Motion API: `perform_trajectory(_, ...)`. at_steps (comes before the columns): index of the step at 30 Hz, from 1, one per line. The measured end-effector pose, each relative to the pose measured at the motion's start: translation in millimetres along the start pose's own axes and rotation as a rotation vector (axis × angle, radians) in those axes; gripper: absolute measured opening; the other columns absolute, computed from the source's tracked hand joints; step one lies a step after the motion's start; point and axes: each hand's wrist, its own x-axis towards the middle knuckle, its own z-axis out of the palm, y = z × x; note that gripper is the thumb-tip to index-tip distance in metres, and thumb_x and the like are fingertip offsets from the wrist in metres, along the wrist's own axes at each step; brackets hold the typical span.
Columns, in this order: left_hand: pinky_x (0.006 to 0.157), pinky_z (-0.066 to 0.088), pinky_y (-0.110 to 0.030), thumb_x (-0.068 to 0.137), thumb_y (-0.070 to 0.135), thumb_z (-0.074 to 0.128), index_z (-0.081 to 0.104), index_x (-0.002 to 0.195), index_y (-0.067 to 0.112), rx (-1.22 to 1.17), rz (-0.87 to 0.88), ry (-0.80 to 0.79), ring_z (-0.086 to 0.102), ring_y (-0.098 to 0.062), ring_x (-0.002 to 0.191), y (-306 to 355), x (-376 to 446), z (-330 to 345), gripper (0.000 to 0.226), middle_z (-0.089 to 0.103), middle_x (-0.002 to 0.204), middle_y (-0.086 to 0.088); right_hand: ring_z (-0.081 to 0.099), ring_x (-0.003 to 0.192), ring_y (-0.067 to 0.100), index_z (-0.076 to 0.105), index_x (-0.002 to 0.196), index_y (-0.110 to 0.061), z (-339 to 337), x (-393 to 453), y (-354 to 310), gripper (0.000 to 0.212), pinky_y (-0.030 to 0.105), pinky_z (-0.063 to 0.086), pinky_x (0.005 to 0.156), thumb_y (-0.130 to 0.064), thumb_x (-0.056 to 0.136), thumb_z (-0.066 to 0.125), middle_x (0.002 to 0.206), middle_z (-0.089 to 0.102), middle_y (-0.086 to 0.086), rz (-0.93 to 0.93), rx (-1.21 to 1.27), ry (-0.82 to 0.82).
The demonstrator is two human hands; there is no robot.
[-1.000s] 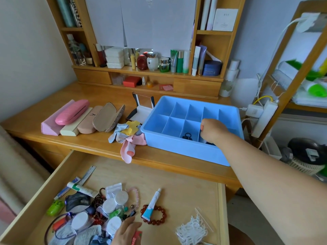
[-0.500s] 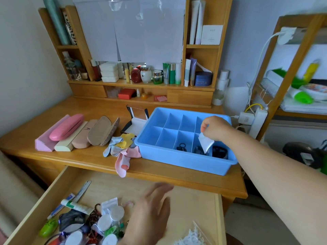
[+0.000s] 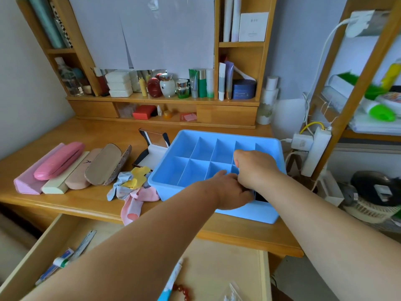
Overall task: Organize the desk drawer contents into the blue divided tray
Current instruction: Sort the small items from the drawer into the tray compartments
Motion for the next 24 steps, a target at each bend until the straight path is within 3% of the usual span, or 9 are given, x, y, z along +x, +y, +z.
perform_trajectory(2, 0.118, 0.002, -0.045, 0.099, 0.036, 0.02, 0.043, 0.138, 0.024, 0.008, -0.02, -0.077, 0.024, -0.02, 0.138, -2, 3, -1, 0.047, 0.04, 0.146, -0.005, 0.041, 0.08, 0.02, 0.039, 0.091, -0.023, 2, 4, 0, 0.017, 0.032, 0.032, 0.076, -0.013, 0.083, 0.049, 0.083, 0.046, -0.004, -0.012, -0.052, -0.012)
perform_trajectory(4, 0.117, -0.004, -0.047, 0.099, 0.035, 0.019, 0.037, 0.142, 0.022, 0.093, -0.016, -0.089, 0.016, -0.02, 0.141, -3, 2, -5, 0.049, 0.033, 0.151, -0.004, 0.043, 0.082, 0.02, 0.04, 0.091, -0.025, 1, 7, -1, 0.014, 0.035, 0.03, 0.085, -0.015, 0.084, 0.047, 0.083, 0.046, -0.005, -0.026, -0.098, -0.026)
perform_trajectory(9, 0.118, -0.004, -0.044, 0.098, 0.026, 0.024, 0.059, 0.119, 0.012, 0.102, 0.021, 0.067, 0.026, -0.015, 0.137, -6, -3, 0, 0.044, 0.056, 0.131, -0.008, 0.05, 0.101, 0.02, 0.044, 0.084, -0.029, 12, 6, 7, 0.01, 0.04, 0.027, 0.092, -0.021, 0.091, 0.044, 0.082, 0.049, -0.008, -0.031, -0.127, -0.102)
perform_trajectory(13, 0.117, 0.005, -0.041, 0.09, 0.03, 0.019, 0.067, 0.091, 0.011, 0.063, 0.004, 0.218, 0.046, -0.015, 0.115, -12, -13, 6, 0.051, 0.065, 0.103, -0.005, 0.045, 0.104, 0.019, 0.039, 0.067, -0.027, 31, 4, 4, 0.024, 0.045, 0.02, 0.1, -0.02, 0.089, 0.043, 0.07, 0.043, -0.009, -0.044, -0.263, -0.073)
perform_trajectory(16, 0.107, 0.029, -0.041, 0.088, 0.027, 0.027, 0.063, 0.079, 0.008, -0.049, 0.059, 0.368, 0.052, -0.021, 0.096, -16, -29, 8, 0.042, 0.064, 0.091, -0.007, 0.054, 0.1, 0.019, 0.044, 0.073, -0.026, 35, 5, -1, 0.018, 0.044, 0.022, 0.098, -0.026, 0.09, 0.039, 0.072, 0.048, -0.009, -0.016, -0.17, -0.159)
perform_trajectory(18, 0.097, 0.041, -0.039, 0.092, 0.018, 0.043, 0.069, 0.091, 0.005, -0.202, 0.079, 0.52, 0.056, -0.024, 0.099, -18, -50, 16, 0.029, 0.066, 0.103, -0.009, 0.056, 0.1, 0.02, 0.051, 0.092, -0.03, 32, 4, 4, 0.017, 0.042, 0.025, 0.093, -0.042, 0.091, 0.039, 0.089, 0.059, -0.008, -0.03, -0.084, -0.238)
perform_trajectory(21, 0.097, 0.042, -0.028, 0.087, 0.008, 0.056, 0.069, 0.107, 0.007, -0.271, 0.038, 0.756, 0.057, -0.023, 0.11, -19, -94, 40, 0.023, 0.063, 0.119, -0.01, 0.054, 0.111, 0.023, 0.04, 0.133, -0.031, 25, -8, 14, 0.05, 0.044, 0.025, 0.101, -0.059, 0.093, 0.034, 0.11, 0.062, -0.004, -0.033, -0.012, -0.247)
perform_trajectory(22, 0.095, 0.042, -0.026, 0.086, 0.007, 0.056, 0.069, 0.106, 0.007, -0.267, 0.031, 0.809, 0.057, -0.022, 0.108, -18, -112, 50, 0.023, 0.063, 0.117, -0.009, 0.054, 0.11, 0.024, 0.04, 0.135, -0.03, 25, -15, 15, 0.051, 0.045, 0.022, 0.104, -0.058, 0.094, 0.031, 0.104, 0.062, -0.004, -0.042, -0.023, -0.19)
perform_trajectory(24, 0.091, 0.043, -0.022, 0.086, 0.007, 0.054, 0.068, 0.105, 0.008, -0.286, 0.001, 0.863, 0.057, -0.016, 0.103, -16, -148, 73, 0.024, 0.064, 0.111, -0.006, 0.054, 0.101, 0.026, 0.058, 0.116, -0.023, 26, -30, 12, 0.046, 0.044, 0.025, 0.103, -0.053, 0.096, 0.031, 0.088, 0.061, -0.002, -0.063, -0.112, 0.035)
